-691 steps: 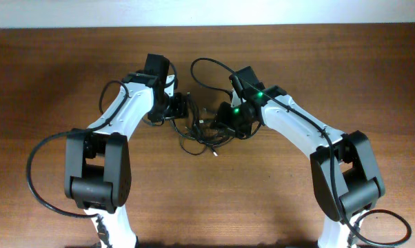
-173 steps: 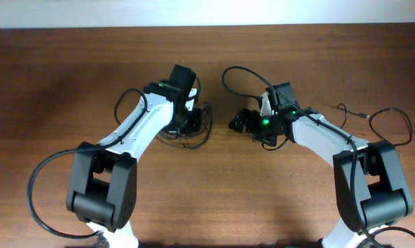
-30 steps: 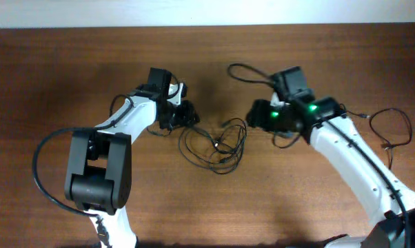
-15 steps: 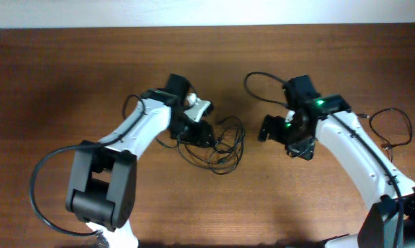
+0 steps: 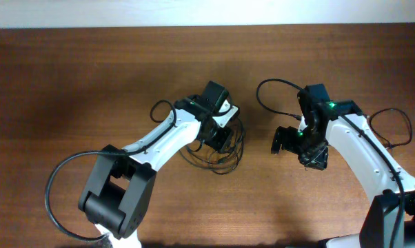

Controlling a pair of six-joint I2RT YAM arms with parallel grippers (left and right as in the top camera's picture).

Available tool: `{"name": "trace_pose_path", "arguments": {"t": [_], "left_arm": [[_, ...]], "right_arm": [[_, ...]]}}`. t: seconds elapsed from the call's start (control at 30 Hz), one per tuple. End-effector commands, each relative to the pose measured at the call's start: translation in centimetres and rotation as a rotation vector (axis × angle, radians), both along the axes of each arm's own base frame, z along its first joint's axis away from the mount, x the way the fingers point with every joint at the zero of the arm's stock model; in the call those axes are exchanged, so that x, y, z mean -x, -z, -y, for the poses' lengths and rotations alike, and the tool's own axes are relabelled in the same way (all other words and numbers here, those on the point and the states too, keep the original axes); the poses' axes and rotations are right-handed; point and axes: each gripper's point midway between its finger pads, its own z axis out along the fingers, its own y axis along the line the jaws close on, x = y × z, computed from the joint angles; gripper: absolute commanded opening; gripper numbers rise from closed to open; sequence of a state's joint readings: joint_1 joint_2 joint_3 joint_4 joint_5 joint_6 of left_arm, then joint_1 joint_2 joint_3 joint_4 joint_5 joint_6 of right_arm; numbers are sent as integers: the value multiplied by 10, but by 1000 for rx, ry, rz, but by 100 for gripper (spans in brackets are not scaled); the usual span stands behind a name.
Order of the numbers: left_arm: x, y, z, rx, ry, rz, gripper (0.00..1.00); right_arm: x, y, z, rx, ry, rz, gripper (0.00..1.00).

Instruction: Untangle cables

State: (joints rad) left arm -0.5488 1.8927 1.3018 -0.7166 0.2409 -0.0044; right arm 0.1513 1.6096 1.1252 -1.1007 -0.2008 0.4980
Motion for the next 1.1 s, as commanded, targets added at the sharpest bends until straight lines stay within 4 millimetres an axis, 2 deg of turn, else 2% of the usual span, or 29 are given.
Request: {"name": "trace_pose_path", "arguments": {"t": [0.0,0.17,0.23,0.3,0.37,0.4,0.43,0.5,0.57,0.63,0.67,0.77,0.83,0.9,0.93,0.97,1.0,1.07], "left_arm": [[0,-3,-1,-4,-3,17,49],[-3,14,-2,-27,-1,8,44],[-9,18,-1,-37,55,46,36],[-24,26,-19,-147,19,112,24],[-19,27,-31,-193,11,80,30],[-15,22,-36,-215,27,52,41],[-16,14,-39,-224,34,39,57],[-11,8,-44,-243,59,9,71],[8,10,-50,-263,151,-55,70],[27,7,-34,-149,305,-109,70],[31,5,-26,-98,342,-112,69],[28,13,-22,-93,346,-110,68],[27,20,-18,-89,343,-111,66],[18,21,-11,-74,327,-76,56],[14,21,-10,-76,314,-63,43],[10,22,-10,-81,298,-52,24],[4,21,-10,-78,255,-39,19],[-3,20,-7,-64,216,-24,23]], "right_arm": [[3,3,0,-3,-3,-15,98],[3,3,0,-4,-3,-12,98],[1,3,0,-5,-3,-7,98],[0,3,-1,-6,-2,-1,98],[-2,3,-1,-8,1,6,98],[-3,3,-2,-10,1,9,98],[-4,3,-2,-11,1,13,98],[-2,3,-2,-10,1,5,98],[1,3,-1,-9,1,-4,98],[0,3,-1,-10,1,0,99],[0,3,-1,-9,1,-1,98],[0,3,-1,-9,1,-3,98],[0,3,-1,-8,1,-3,98],[-1,3,-1,-9,1,0,98],[-1,3,-1,-9,1,0,99],[-1,3,-1,-9,1,0,98],[-1,3,-1,-9,1,1,98],[-2,3,-2,-10,1,7,98]]}}
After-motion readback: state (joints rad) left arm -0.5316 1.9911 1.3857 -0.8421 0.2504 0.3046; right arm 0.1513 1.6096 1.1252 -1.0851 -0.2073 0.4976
